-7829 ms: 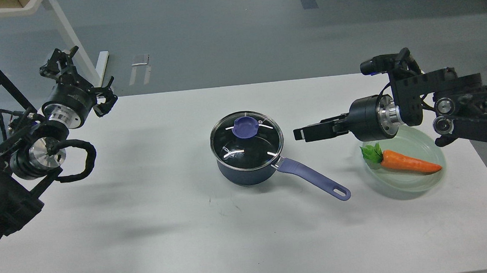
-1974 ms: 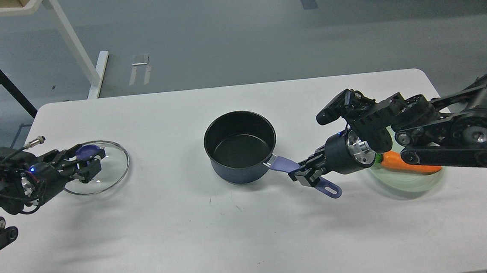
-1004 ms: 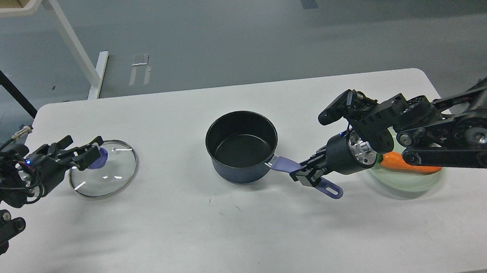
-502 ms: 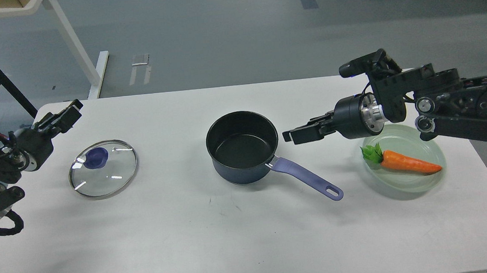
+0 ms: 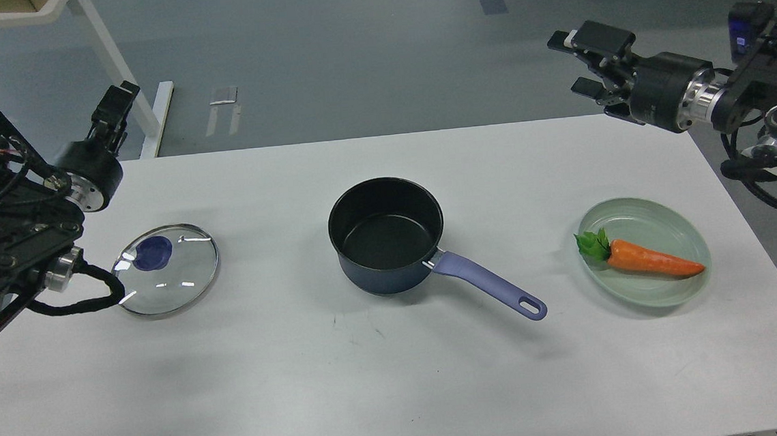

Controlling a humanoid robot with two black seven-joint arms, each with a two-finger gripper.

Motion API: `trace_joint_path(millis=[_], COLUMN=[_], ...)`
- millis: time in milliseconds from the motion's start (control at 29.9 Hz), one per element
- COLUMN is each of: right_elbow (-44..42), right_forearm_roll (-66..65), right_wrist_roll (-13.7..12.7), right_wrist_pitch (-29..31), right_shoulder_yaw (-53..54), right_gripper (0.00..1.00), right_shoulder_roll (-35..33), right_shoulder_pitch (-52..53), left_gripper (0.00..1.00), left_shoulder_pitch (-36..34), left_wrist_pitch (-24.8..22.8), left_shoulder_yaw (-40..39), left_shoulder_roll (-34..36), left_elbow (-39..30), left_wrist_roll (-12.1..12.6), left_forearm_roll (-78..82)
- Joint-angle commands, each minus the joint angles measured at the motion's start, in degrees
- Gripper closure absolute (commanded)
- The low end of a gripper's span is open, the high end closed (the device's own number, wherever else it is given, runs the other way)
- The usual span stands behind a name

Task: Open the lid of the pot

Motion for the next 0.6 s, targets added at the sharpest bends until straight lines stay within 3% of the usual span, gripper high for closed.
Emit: trace_joint_path(millis=[0, 234, 569], right_elbow=[-5.77, -18.96, -24.85], right_forearm_roll=[9.78, 29.47, 44.78], right_wrist_roll=[0.08, 0.26, 1.84], right_wrist_pitch=[-0.92, -0.93, -1.01], right_shoulder_yaw=[5.19, 11.25, 24.95], right_gripper=[0.01, 0.01, 0.01], right_shoulder_roll=[2.12, 9.23, 19.87], right_shoulder_pitch=[-3.85, -4.38, -9.03], left_gripper=[0.01, 0.01, 0.01], left_shoulder_pitch=[-0.06, 0.29, 1.00], left_wrist_pitch=[-4.49, -12.66, -21.28], left_shoulder_yaw=[-4.41, -12.41, -16.64], left_shoulder_roll=[-3.82, -9.81, -12.98], left_elbow=[0.91, 7.41, 10.41], left_wrist_roll=[0.00, 0.18, 0.27], left_forearm_roll=[-5.86, -17.63, -34.24])
